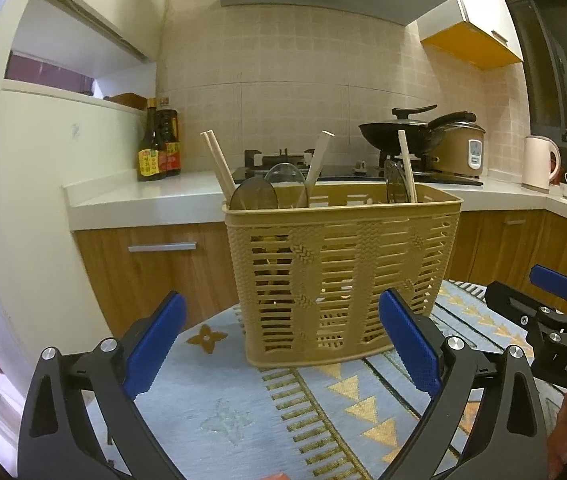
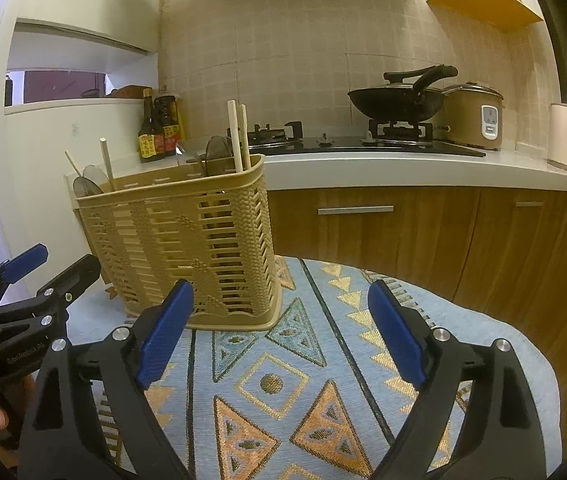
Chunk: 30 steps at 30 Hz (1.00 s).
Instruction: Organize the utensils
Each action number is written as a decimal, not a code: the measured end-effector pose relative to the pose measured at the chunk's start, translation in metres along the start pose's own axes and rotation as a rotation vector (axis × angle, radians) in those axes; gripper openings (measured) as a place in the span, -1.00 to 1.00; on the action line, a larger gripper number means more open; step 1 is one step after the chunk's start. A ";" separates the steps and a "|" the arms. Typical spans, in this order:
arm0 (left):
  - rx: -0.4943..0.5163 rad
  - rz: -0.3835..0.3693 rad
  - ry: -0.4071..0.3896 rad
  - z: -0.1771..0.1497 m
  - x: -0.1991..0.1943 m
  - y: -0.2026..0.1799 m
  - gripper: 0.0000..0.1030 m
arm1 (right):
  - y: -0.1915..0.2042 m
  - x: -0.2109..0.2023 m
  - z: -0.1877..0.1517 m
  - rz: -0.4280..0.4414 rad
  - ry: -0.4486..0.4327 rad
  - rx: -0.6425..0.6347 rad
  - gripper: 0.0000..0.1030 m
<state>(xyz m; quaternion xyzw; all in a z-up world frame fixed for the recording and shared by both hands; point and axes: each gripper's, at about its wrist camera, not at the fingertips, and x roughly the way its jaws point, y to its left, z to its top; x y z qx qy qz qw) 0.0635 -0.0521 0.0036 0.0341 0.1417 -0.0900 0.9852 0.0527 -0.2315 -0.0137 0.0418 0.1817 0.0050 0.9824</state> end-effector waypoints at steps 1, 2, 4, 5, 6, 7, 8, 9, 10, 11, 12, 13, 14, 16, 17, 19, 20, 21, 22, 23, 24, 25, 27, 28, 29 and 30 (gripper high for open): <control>0.002 0.001 0.001 0.000 0.000 -0.001 0.83 | 0.000 0.000 0.000 0.000 0.001 0.001 0.66; 0.003 0.001 0.002 0.000 0.001 -0.001 0.84 | -0.001 0.001 0.000 0.001 0.003 0.003 0.66; 0.007 0.000 0.007 0.000 0.001 -0.002 0.84 | -0.002 0.001 0.001 0.002 0.005 0.006 0.66; 0.007 0.000 0.009 0.000 0.001 -0.002 0.84 | -0.002 0.002 0.001 0.002 0.007 0.006 0.67; 0.008 0.000 0.011 0.000 0.002 -0.002 0.84 | -0.002 0.002 0.001 0.002 0.008 0.007 0.67; 0.007 0.000 0.013 0.000 0.002 -0.002 0.84 | -0.002 0.002 0.000 0.001 0.009 0.007 0.68; 0.005 0.000 0.013 -0.001 0.001 -0.001 0.84 | -0.002 0.003 0.001 0.001 0.010 0.007 0.68; 0.003 -0.001 0.016 -0.001 0.002 0.000 0.84 | -0.003 0.003 0.001 0.001 0.010 0.007 0.69; 0.001 -0.001 0.017 0.000 0.002 0.000 0.84 | -0.003 0.003 0.001 0.002 0.010 0.007 0.70; -0.002 -0.002 0.020 0.000 0.002 0.000 0.84 | -0.003 0.003 0.001 0.002 0.011 0.008 0.72; -0.005 -0.002 0.022 0.000 0.003 0.001 0.84 | -0.003 0.003 0.001 0.001 0.011 0.007 0.72; -0.007 -0.003 0.024 0.000 0.003 0.001 0.84 | -0.003 0.003 0.001 0.002 0.012 0.008 0.73; -0.009 -0.003 0.025 0.000 0.003 0.002 0.84 | -0.002 0.003 0.000 0.002 0.012 0.008 0.74; -0.012 -0.003 0.028 0.000 0.005 0.002 0.84 | -0.002 0.003 0.000 0.002 0.013 0.007 0.74; -0.013 -0.003 0.028 0.000 0.005 0.002 0.84 | -0.002 0.003 0.000 0.002 0.012 0.007 0.75; -0.016 -0.004 0.030 -0.001 0.005 0.003 0.84 | -0.002 0.003 0.000 0.002 0.013 0.007 0.76; -0.019 -0.004 0.032 -0.001 0.005 0.004 0.84 | -0.002 0.003 0.000 0.002 0.012 0.007 0.76; -0.021 -0.004 0.033 0.000 0.005 0.004 0.84 | -0.002 0.003 0.000 0.001 0.012 0.008 0.77; -0.022 -0.004 0.033 -0.001 0.005 0.004 0.84 | -0.002 0.003 0.000 0.002 0.013 0.008 0.78; -0.023 -0.004 0.033 -0.001 0.006 0.005 0.84 | -0.002 0.003 0.000 0.002 0.012 0.008 0.78; -0.023 -0.001 0.032 -0.001 0.006 0.005 0.84 | -0.002 0.003 0.000 0.003 0.012 0.008 0.79; -0.022 0.003 0.030 -0.001 0.005 0.004 0.84 | -0.002 0.003 0.000 0.003 0.012 0.007 0.79; -0.016 0.005 0.031 -0.002 0.006 0.003 0.84 | -0.002 0.004 0.000 0.003 0.013 0.006 0.79; -0.015 0.004 0.031 -0.002 0.006 0.002 0.84 | -0.001 0.004 -0.001 0.003 0.013 0.005 0.80; -0.013 0.003 0.030 -0.001 0.006 0.002 0.84 | -0.001 0.004 -0.001 0.003 0.013 0.005 0.80; -0.013 0.004 0.030 -0.001 0.005 0.002 0.84 | -0.001 0.004 -0.001 0.004 0.013 0.005 0.80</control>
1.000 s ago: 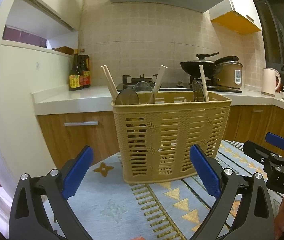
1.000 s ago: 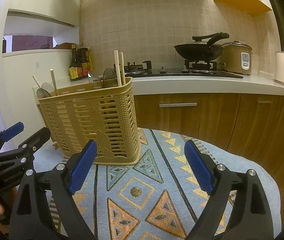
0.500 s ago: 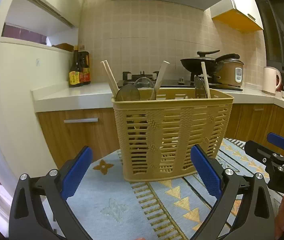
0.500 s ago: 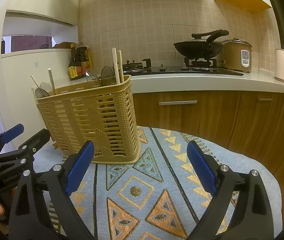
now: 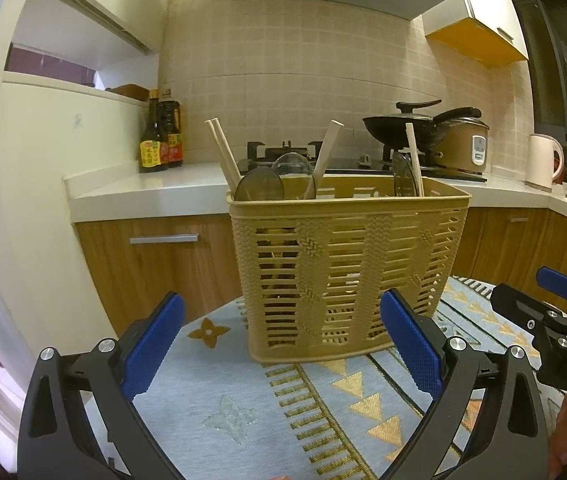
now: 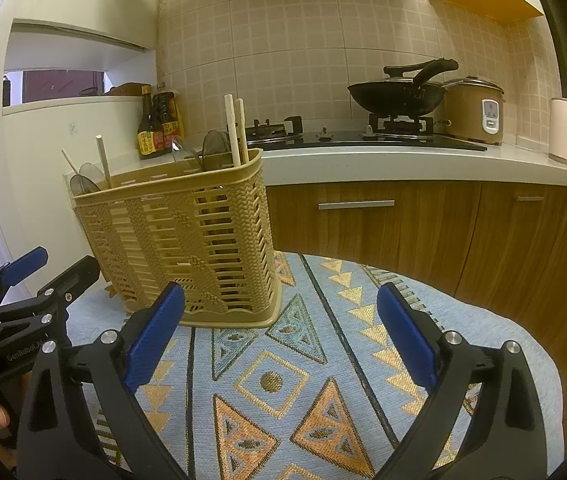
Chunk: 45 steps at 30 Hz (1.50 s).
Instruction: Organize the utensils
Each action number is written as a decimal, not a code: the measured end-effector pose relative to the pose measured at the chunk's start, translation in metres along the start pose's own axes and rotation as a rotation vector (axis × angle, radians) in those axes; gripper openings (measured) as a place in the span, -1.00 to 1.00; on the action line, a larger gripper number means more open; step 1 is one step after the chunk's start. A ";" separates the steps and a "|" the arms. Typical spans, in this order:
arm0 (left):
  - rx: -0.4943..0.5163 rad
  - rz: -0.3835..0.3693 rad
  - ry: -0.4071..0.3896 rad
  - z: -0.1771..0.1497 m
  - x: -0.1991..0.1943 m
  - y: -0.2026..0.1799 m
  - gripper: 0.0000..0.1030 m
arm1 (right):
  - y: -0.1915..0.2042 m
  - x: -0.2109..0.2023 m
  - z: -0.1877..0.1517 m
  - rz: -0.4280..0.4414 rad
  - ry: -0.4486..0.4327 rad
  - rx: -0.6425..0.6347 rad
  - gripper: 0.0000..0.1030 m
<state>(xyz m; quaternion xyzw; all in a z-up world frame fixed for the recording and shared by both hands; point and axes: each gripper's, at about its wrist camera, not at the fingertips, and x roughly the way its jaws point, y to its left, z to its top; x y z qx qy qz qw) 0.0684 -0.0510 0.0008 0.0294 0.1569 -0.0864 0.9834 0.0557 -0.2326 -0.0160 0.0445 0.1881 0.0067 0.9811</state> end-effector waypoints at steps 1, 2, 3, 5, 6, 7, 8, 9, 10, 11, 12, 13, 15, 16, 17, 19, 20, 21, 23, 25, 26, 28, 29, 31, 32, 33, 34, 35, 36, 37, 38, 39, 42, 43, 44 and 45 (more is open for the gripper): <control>0.000 0.001 0.000 0.000 0.000 0.000 0.84 | 0.000 0.000 0.000 0.001 0.000 -0.001 0.80; 0.000 0.000 0.000 0.000 0.000 0.000 0.84 | 0.000 0.000 -0.001 0.001 0.000 -0.002 0.80; -0.001 0.002 0.000 0.000 0.000 0.000 0.84 | 0.000 0.000 -0.001 0.001 -0.001 -0.002 0.80; -0.002 0.004 -0.001 0.000 0.000 0.000 0.84 | 0.001 0.000 -0.001 0.001 0.000 -0.001 0.80; -0.003 0.005 -0.002 0.000 -0.001 0.000 0.84 | 0.000 0.000 -0.001 0.001 -0.001 -0.001 0.80; -0.004 0.006 -0.003 0.000 -0.001 0.000 0.84 | 0.000 0.000 -0.001 0.002 -0.001 -0.001 0.80; -0.004 0.008 -0.004 0.000 -0.001 0.000 0.84 | 0.001 0.000 -0.001 0.001 -0.003 -0.001 0.80; -0.003 0.009 -0.005 0.001 -0.002 0.000 0.84 | 0.001 0.000 -0.001 0.001 -0.005 -0.001 0.80; -0.002 0.010 -0.006 0.001 -0.002 0.000 0.84 | 0.001 -0.001 -0.001 0.001 -0.007 -0.002 0.80; -0.001 0.010 -0.007 0.001 -0.002 -0.001 0.84 | 0.002 -0.001 -0.001 0.000 -0.010 -0.004 0.80; 0.000 0.011 -0.007 0.000 -0.003 -0.001 0.84 | 0.002 -0.002 -0.001 -0.001 -0.013 -0.006 0.80; 0.000 0.010 -0.007 0.000 -0.003 -0.001 0.84 | 0.003 -0.003 -0.001 -0.002 -0.015 -0.007 0.80; 0.000 0.011 -0.007 0.000 -0.003 -0.001 0.84 | 0.003 -0.004 -0.001 -0.004 -0.019 -0.011 0.80; -0.001 0.012 -0.007 0.000 -0.003 -0.001 0.84 | 0.004 -0.004 -0.001 -0.005 -0.021 -0.012 0.80; -0.001 0.011 -0.006 0.000 -0.003 -0.001 0.84 | 0.003 -0.004 -0.001 -0.005 -0.021 -0.012 0.80; -0.001 0.012 -0.006 0.000 -0.003 -0.001 0.84 | 0.004 -0.005 -0.001 -0.005 -0.022 -0.013 0.80; -0.001 0.012 -0.005 0.000 -0.003 -0.001 0.84 | 0.004 -0.005 -0.001 -0.005 -0.023 -0.013 0.80; -0.001 0.011 -0.006 0.000 -0.003 -0.001 0.84 | 0.004 -0.005 -0.001 -0.005 -0.023 -0.014 0.80; 0.001 0.013 -0.009 0.000 -0.004 -0.001 0.84 | 0.005 -0.006 -0.001 -0.005 -0.025 -0.017 0.80; 0.003 0.014 -0.007 0.001 -0.003 -0.001 0.84 | 0.005 -0.008 -0.001 -0.007 -0.031 -0.022 0.80; 0.004 0.013 -0.006 0.001 -0.003 -0.002 0.84 | 0.006 -0.008 0.000 -0.006 -0.033 -0.025 0.80; 0.003 0.011 -0.005 0.001 -0.004 -0.002 0.84 | 0.007 -0.010 0.000 -0.004 -0.041 -0.032 0.80; 0.002 0.011 -0.005 0.001 -0.004 -0.002 0.84 | 0.008 -0.011 -0.001 -0.006 -0.045 -0.035 0.80; 0.001 0.012 -0.006 0.001 -0.003 -0.001 0.84 | 0.009 -0.012 -0.001 -0.010 -0.047 -0.041 0.80; 0.001 0.012 -0.005 0.002 -0.003 -0.001 0.84 | 0.009 -0.012 0.000 -0.010 -0.046 -0.041 0.80; 0.001 0.011 -0.004 0.002 -0.003 -0.001 0.84 | 0.009 -0.012 0.000 -0.010 -0.045 -0.040 0.80; 0.001 0.012 -0.004 0.002 -0.003 -0.001 0.84 | 0.008 -0.012 0.000 -0.011 -0.045 -0.037 0.80; 0.000 0.012 -0.003 0.002 -0.003 -0.001 0.84 | 0.008 -0.012 0.000 -0.010 -0.044 -0.036 0.80; 0.001 0.013 0.000 0.002 -0.002 -0.001 0.84 | 0.008 -0.012 0.000 -0.009 -0.043 -0.034 0.80; 0.003 0.014 0.000 0.002 -0.002 -0.001 0.84 | 0.007 -0.011 0.001 -0.008 -0.043 -0.034 0.80; 0.004 0.014 -0.001 0.002 -0.002 -0.001 0.84 | 0.007 -0.011 0.001 -0.007 -0.041 -0.033 0.80; 0.005 0.014 -0.001 0.002 -0.002 -0.001 0.84 | 0.006 -0.011 0.001 -0.008 -0.041 -0.033 0.80; 0.002 0.008 0.003 0.002 -0.001 -0.001 0.84 | 0.007 -0.010 0.001 -0.007 -0.040 -0.037 0.80; 0.001 0.006 0.006 0.002 -0.001 -0.002 0.84 | 0.007 -0.010 0.002 -0.007 -0.040 -0.038 0.80; 0.001 0.006 0.006 0.002 -0.001 -0.002 0.84 | 0.007 -0.009 0.002 -0.007 -0.039 -0.038 0.80; 0.002 0.007 0.006 0.002 -0.001 -0.002 0.84 | 0.007 -0.009 0.002 -0.007 -0.038 -0.037 0.80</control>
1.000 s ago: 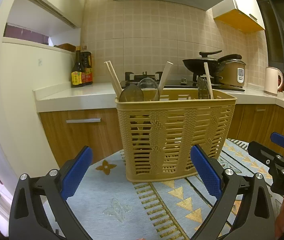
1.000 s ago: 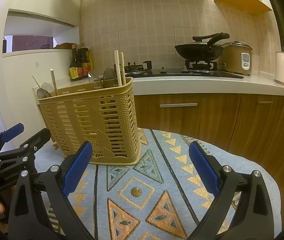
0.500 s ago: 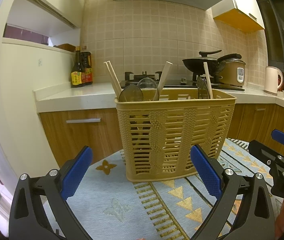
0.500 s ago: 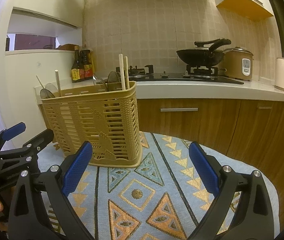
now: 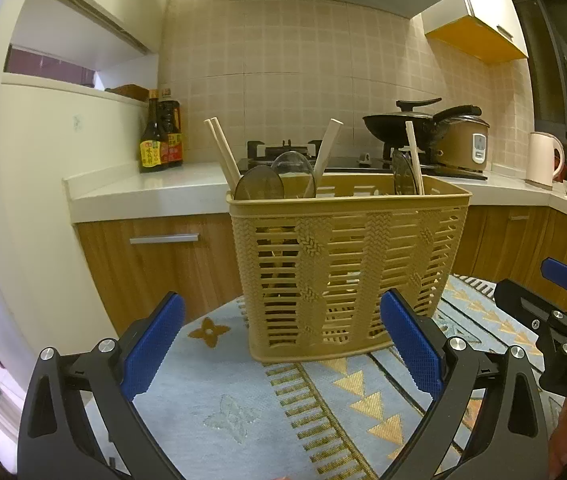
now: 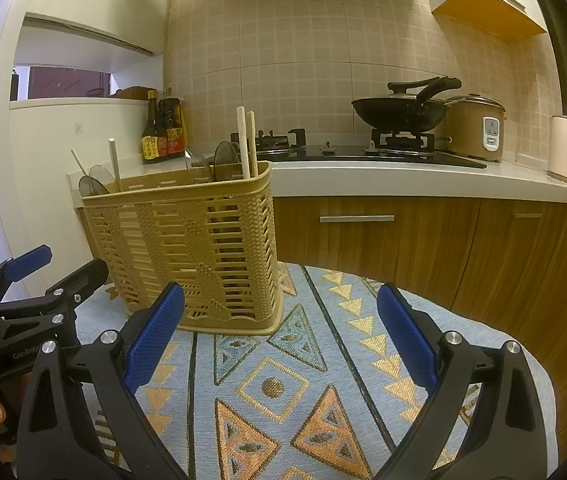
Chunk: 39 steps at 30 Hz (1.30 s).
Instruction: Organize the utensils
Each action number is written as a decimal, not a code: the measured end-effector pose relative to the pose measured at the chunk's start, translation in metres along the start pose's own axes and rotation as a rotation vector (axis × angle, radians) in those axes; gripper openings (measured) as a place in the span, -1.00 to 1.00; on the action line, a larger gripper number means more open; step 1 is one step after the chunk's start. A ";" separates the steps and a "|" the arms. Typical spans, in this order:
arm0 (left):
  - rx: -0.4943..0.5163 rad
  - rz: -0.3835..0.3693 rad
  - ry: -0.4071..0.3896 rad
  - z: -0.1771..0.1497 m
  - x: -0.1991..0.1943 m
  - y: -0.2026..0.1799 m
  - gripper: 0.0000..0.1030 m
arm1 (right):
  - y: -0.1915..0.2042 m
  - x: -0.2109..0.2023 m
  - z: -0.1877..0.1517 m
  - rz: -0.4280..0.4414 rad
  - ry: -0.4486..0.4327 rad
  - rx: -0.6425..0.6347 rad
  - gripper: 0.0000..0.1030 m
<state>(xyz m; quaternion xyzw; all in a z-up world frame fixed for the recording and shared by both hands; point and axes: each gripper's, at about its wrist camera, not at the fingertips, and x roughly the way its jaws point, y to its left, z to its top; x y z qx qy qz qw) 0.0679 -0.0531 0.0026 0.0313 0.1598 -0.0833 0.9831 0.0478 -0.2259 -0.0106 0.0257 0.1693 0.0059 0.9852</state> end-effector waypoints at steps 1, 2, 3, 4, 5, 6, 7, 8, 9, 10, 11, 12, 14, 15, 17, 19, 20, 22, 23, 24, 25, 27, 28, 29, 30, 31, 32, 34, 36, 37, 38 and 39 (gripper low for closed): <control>0.001 0.000 -0.001 0.000 0.000 0.000 0.84 | 0.000 0.000 0.000 0.000 0.001 0.001 0.80; 0.002 0.000 -0.002 0.000 0.000 0.000 0.84 | -0.001 0.001 0.000 -0.001 0.002 0.003 0.80; 0.000 0.000 -0.002 0.000 0.000 0.000 0.84 | -0.001 0.001 0.000 -0.001 0.002 0.003 0.80; 0.000 0.000 -0.001 0.000 0.000 0.000 0.84 | -0.001 0.001 0.000 -0.001 0.000 0.003 0.80; 0.000 -0.001 -0.001 0.000 0.000 0.000 0.84 | -0.001 0.000 0.000 0.000 -0.001 0.002 0.80; -0.001 0.000 -0.002 0.000 0.000 0.000 0.84 | 0.000 0.000 0.000 -0.001 -0.001 0.000 0.80; -0.001 0.002 -0.002 0.000 0.000 0.000 0.84 | 0.000 0.000 0.000 -0.001 -0.001 -0.001 0.80; -0.002 0.001 -0.002 0.000 0.000 0.000 0.84 | 0.000 0.000 0.000 -0.001 -0.001 -0.003 0.80; -0.003 -0.004 -0.001 0.000 0.000 0.000 0.84 | 0.001 0.000 0.000 -0.001 -0.001 -0.003 0.80; -0.004 -0.004 0.000 0.000 0.001 0.000 0.84 | 0.000 0.000 0.000 -0.001 -0.001 -0.002 0.80; -0.003 -0.002 0.000 0.000 0.001 -0.001 0.84 | 0.000 0.000 0.000 0.000 0.000 -0.001 0.80; -0.002 -0.004 -0.001 0.000 0.001 -0.001 0.84 | 0.000 0.000 0.000 0.000 0.000 -0.001 0.80; -0.004 -0.008 -0.001 0.000 0.001 0.000 0.84 | 0.000 0.000 0.000 0.000 0.001 0.002 0.80; -0.003 -0.007 -0.002 0.000 0.001 -0.001 0.84 | 0.000 0.000 -0.001 0.000 0.001 0.003 0.80; 0.000 -0.004 -0.002 0.000 0.001 -0.001 0.84 | 0.001 0.000 0.000 0.001 0.001 0.002 0.80; 0.001 0.000 -0.003 0.000 0.001 -0.001 0.84 | 0.000 0.000 0.000 0.000 0.001 0.001 0.80; 0.002 0.001 -0.003 -0.001 0.000 -0.001 0.84 | 0.000 0.000 0.000 0.000 0.001 0.001 0.80; 0.003 0.003 -0.002 -0.001 0.001 -0.001 0.84 | 0.000 0.000 0.000 0.000 0.001 0.002 0.80; 0.003 0.005 -0.002 -0.001 0.001 -0.001 0.84 | 0.000 0.000 0.000 0.000 0.001 0.003 0.80; 0.004 0.011 -0.003 -0.001 0.001 -0.001 0.84 | 0.000 0.000 0.000 0.000 0.001 0.003 0.80; 0.005 0.014 -0.004 -0.001 0.001 -0.001 0.84 | 0.001 0.000 0.000 0.001 0.002 0.003 0.80; 0.008 0.018 -0.007 0.000 0.000 -0.001 0.84 | 0.000 0.001 -0.001 0.002 0.003 0.001 0.80; 0.013 0.023 -0.017 0.000 -0.001 -0.002 0.85 | 0.000 0.001 -0.001 0.002 0.004 0.000 0.80; 0.022 0.028 -0.030 -0.001 -0.003 -0.003 0.85 | 0.001 0.001 -0.001 0.003 0.004 0.000 0.80; 0.033 0.034 -0.042 -0.001 -0.004 -0.004 0.86 | 0.001 0.001 -0.001 0.003 0.004 0.000 0.80; 0.042 0.037 -0.048 -0.002 -0.006 -0.005 0.85 | 0.001 0.001 -0.001 0.002 0.004 0.000 0.80; 0.049 0.035 -0.052 -0.002 -0.007 -0.006 0.85 | 0.001 0.001 -0.001 0.002 0.004 0.000 0.80; 0.056 0.035 -0.057 -0.002 -0.009 -0.007 0.86 | 0.001 0.001 -0.001 0.002 0.004 0.001 0.80; 0.049 0.025 -0.050 -0.002 -0.009 -0.007 0.86 | 0.001 0.001 0.000 0.002 0.002 0.001 0.80; 0.042 0.014 -0.040 -0.001 -0.008 -0.006 0.86 | 0.001 0.001 -0.001 0.002 0.002 0.001 0.80; 0.037 0.000 -0.033 -0.001 -0.008 -0.005 0.86 | 0.001 0.001 -0.001 0.002 0.002 0.000 0.80; 0.034 -0.001 -0.032 -0.001 -0.007 -0.005 0.86 | 0.000 0.001 -0.001 0.003 0.003 0.000 0.80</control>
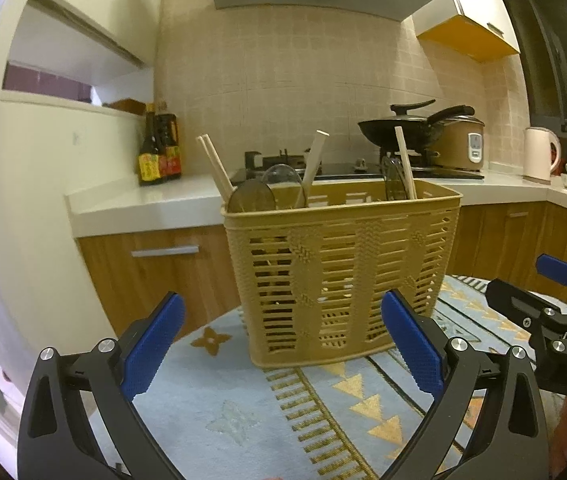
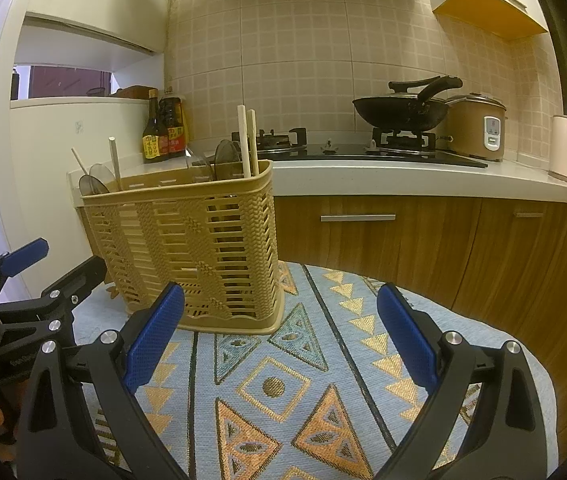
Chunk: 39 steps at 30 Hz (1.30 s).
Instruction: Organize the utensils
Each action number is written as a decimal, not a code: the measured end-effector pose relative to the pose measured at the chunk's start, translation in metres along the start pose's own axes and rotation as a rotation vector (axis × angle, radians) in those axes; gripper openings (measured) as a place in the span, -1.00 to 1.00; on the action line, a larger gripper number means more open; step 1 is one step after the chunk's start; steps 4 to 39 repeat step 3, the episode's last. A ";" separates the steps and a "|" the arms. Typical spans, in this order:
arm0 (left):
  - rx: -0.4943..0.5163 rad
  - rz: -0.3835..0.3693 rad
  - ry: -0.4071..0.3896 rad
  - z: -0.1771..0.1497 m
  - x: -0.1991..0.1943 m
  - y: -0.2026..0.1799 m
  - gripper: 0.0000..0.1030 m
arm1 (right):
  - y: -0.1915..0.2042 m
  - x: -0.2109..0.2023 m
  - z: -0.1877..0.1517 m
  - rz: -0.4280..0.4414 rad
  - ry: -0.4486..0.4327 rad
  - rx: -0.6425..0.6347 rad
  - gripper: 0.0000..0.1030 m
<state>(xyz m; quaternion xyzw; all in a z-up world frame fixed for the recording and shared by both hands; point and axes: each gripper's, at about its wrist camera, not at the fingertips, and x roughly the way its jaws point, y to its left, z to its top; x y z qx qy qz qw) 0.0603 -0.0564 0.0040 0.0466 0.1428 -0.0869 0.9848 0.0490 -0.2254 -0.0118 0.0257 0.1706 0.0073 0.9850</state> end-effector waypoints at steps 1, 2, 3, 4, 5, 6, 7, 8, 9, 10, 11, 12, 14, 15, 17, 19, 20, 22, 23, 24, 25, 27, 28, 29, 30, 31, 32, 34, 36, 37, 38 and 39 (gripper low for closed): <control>-0.003 0.004 0.000 0.000 0.000 0.000 0.86 | 0.000 0.000 0.000 0.000 0.000 0.001 0.80; -0.007 0.008 -0.001 0.000 0.000 0.002 0.86 | 0.000 0.000 0.000 0.000 -0.001 0.001 0.80; -0.012 0.007 -0.001 0.000 0.000 0.003 0.86 | 0.000 0.000 0.000 0.000 -0.001 0.001 0.80; -0.012 0.007 -0.001 0.000 0.000 0.003 0.86 | 0.000 0.000 0.000 0.000 -0.001 0.001 0.80; -0.012 0.007 -0.001 0.000 0.000 0.003 0.86 | 0.000 0.000 0.000 0.000 -0.001 0.001 0.80; -0.012 0.007 -0.001 0.000 0.000 0.003 0.86 | 0.000 0.000 0.000 0.000 -0.001 0.001 0.80; -0.012 0.007 -0.001 0.000 0.000 0.003 0.86 | 0.000 0.000 0.000 0.000 -0.001 0.001 0.80; -0.012 0.007 -0.001 0.000 0.000 0.003 0.86 | 0.000 0.000 0.000 0.000 -0.001 0.001 0.80; -0.012 0.007 -0.001 0.000 0.000 0.003 0.86 | 0.000 0.000 0.000 0.000 -0.001 0.001 0.80; -0.012 0.007 -0.001 0.000 0.000 0.003 0.86 | 0.000 0.000 0.000 0.000 -0.001 0.001 0.80; -0.012 0.007 -0.001 0.000 0.000 0.003 0.86 | 0.000 0.000 0.000 0.000 -0.001 0.001 0.80; -0.012 0.007 -0.001 0.000 0.000 0.003 0.86 | 0.000 0.000 0.000 0.000 -0.001 0.001 0.80; -0.012 0.007 -0.001 0.000 0.000 0.003 0.86 | 0.000 0.000 0.000 0.000 -0.001 0.001 0.80; -0.012 0.007 -0.001 0.000 0.000 0.003 0.86 | 0.000 0.000 0.000 0.000 -0.001 0.001 0.80; -0.012 0.007 -0.001 0.000 0.000 0.003 0.86 | 0.000 0.000 0.000 0.000 -0.001 0.001 0.80; -0.012 0.007 -0.001 0.000 0.000 0.003 0.86 | 0.000 0.000 0.000 0.000 -0.001 0.001 0.80; -0.012 0.007 -0.001 0.000 0.000 0.003 0.86 | 0.000 0.000 0.000 0.000 -0.001 0.001 0.80; -0.012 0.007 -0.001 0.000 0.000 0.003 0.86 | 0.000 0.000 0.000 0.000 -0.001 0.001 0.80; -0.012 0.007 -0.001 0.000 0.000 0.003 0.86 | 0.000 0.000 0.000 0.000 -0.001 0.001 0.80; -0.012 0.007 -0.001 0.000 0.000 0.003 0.86 | 0.000 0.000 0.000 0.000 -0.001 0.001 0.80; -0.012 0.007 -0.001 0.000 0.000 0.003 0.86 | 0.000 0.000 0.000 0.000 -0.001 0.001 0.80; -0.012 0.007 -0.001 0.000 0.000 0.003 0.86 | 0.000 0.000 0.000 0.000 -0.001 0.001 0.80; -0.012 0.007 -0.001 0.000 0.000 0.003 0.86 | 0.000 0.000 0.000 0.000 -0.001 0.001 0.80; -0.012 0.007 -0.001 0.000 0.000 0.003 0.86 | 0.000 0.000 0.000 0.000 -0.001 0.001 0.80; -0.012 0.007 -0.001 0.000 0.000 0.003 0.86 | 0.000 0.000 0.000 0.000 -0.001 0.001 0.80; -0.012 0.007 -0.001 0.000 0.000 0.003 0.86 | 0.000 0.000 0.000 0.000 -0.001 0.001 0.80; -0.012 0.007 -0.001 0.000 0.000 0.003 0.86 | 0.000 0.000 0.000 0.000 -0.001 0.001 0.80; -0.012 0.007 -0.001 0.000 0.000 0.003 0.86 | 0.000 0.000 0.000 0.000 -0.001 0.001 0.80; -0.012 0.007 -0.001 0.000 0.000 0.003 0.86 | 0.000 0.000 0.000 0.000 -0.001 0.001 0.80; -0.012 0.007 -0.001 0.000 0.000 0.003 0.86 | 0.000 0.000 0.000 0.000 -0.001 0.001 0.80; -0.012 0.007 -0.001 0.000 0.000 0.003 0.86 | 0.000 0.000 0.000 0.000 -0.001 0.001 0.80; -0.012 0.007 -0.001 0.000 0.000 0.003 0.86 | 0.000 0.000 0.000 0.000 -0.001 0.001 0.80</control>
